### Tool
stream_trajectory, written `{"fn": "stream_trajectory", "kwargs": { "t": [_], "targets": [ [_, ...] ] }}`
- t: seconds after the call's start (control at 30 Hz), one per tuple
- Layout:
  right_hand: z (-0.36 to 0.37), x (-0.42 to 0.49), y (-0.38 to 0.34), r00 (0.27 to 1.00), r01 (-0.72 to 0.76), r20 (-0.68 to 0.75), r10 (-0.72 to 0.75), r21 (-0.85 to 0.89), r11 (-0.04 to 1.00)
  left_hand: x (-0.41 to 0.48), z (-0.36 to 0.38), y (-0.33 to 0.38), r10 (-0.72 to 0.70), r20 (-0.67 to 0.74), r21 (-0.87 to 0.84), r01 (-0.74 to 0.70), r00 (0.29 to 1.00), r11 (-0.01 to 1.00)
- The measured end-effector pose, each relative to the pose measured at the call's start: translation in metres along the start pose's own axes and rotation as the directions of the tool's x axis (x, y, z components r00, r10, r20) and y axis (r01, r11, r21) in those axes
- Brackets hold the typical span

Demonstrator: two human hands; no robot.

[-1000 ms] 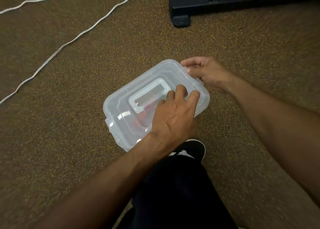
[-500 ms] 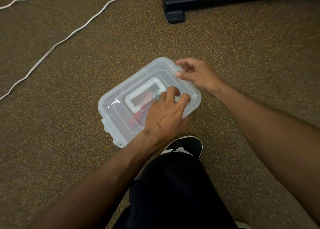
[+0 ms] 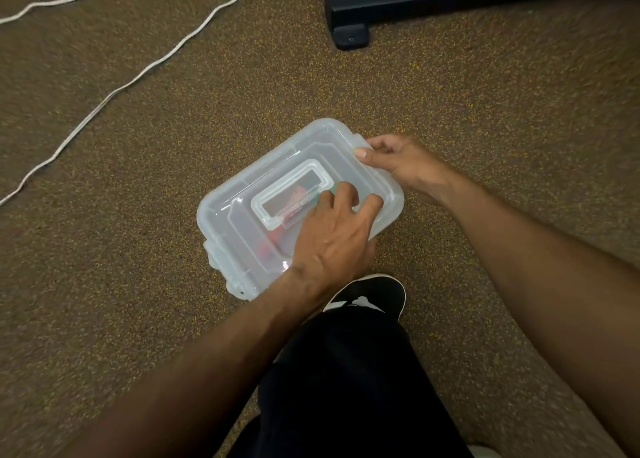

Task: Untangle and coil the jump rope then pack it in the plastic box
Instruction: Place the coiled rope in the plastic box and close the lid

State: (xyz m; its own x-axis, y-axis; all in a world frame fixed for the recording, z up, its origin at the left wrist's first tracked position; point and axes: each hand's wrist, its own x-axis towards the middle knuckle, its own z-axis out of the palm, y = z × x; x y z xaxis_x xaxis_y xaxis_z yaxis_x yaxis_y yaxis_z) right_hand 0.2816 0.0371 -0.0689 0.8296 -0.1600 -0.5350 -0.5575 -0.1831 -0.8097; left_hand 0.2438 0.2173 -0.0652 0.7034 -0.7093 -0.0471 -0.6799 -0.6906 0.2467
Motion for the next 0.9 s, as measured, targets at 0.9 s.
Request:
{"fn": "stream_trajectory", "kwargs": {
  "t": [0.9],
  "targets": [
    [0.023,-0.015,0.016,0.989,-0.131,-0.030,0.147,0.310,0.942,0.035,-0.003,-0.041,-0.221,-0.049,0.096,0.225,0.974,0.970]
  ]
}}
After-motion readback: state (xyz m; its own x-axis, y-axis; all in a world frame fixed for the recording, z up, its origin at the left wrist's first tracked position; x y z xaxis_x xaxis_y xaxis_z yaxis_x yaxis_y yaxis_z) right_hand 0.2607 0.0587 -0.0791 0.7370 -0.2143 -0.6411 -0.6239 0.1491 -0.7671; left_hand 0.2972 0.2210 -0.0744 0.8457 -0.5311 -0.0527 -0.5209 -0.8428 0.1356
